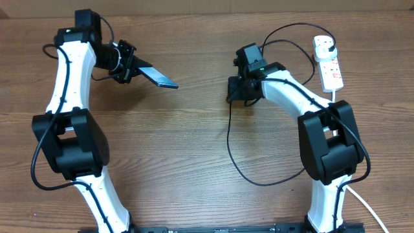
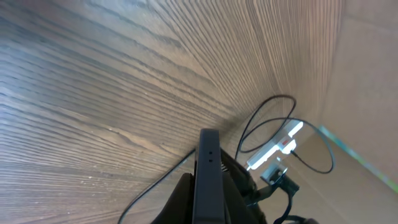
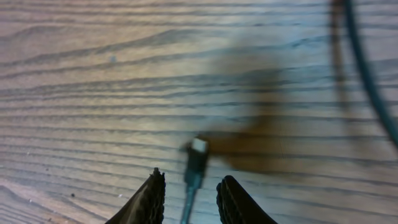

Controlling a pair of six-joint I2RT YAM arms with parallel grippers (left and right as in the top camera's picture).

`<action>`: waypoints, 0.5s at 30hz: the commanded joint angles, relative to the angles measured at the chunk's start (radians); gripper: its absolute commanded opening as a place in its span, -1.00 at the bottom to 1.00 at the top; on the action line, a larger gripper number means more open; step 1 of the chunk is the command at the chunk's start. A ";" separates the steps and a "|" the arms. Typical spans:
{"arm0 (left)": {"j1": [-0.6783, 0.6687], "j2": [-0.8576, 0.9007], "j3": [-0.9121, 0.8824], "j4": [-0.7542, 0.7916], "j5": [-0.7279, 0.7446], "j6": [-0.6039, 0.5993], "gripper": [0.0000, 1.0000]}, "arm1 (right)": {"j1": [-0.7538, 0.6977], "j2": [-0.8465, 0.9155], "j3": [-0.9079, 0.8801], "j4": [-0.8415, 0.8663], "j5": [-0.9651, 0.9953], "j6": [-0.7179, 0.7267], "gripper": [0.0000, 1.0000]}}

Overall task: Plug charger to phone and switch on socket
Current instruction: 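Lower the right gripper and close it on the USB-C plug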

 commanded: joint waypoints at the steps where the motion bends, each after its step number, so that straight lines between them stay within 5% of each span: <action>1: 0.019 0.001 0.015 0.002 0.020 -0.011 -0.91 | 0.026 0.034 0.001 0.011 0.000 -0.005 -0.44; 15: 0.050 0.001 0.015 -0.025 0.020 0.040 -0.91 | 0.030 0.055 0.001 0.001 0.066 -0.001 -0.53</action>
